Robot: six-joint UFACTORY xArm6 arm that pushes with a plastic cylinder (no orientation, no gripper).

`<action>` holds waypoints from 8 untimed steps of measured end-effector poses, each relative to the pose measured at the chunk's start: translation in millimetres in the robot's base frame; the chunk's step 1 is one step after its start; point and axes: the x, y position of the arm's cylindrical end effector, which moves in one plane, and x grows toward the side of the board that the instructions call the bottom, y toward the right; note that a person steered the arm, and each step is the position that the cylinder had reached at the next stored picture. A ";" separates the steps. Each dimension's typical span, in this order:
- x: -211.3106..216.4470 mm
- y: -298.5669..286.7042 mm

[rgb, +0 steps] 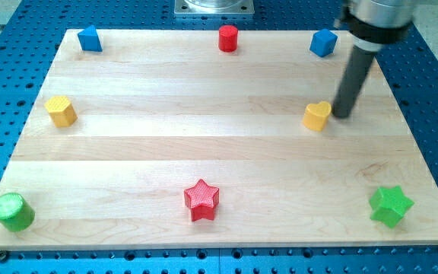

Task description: Keep heart at the center

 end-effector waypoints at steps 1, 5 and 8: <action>25.0 -50.8; -39.7 -189.6; -4.5 -129.2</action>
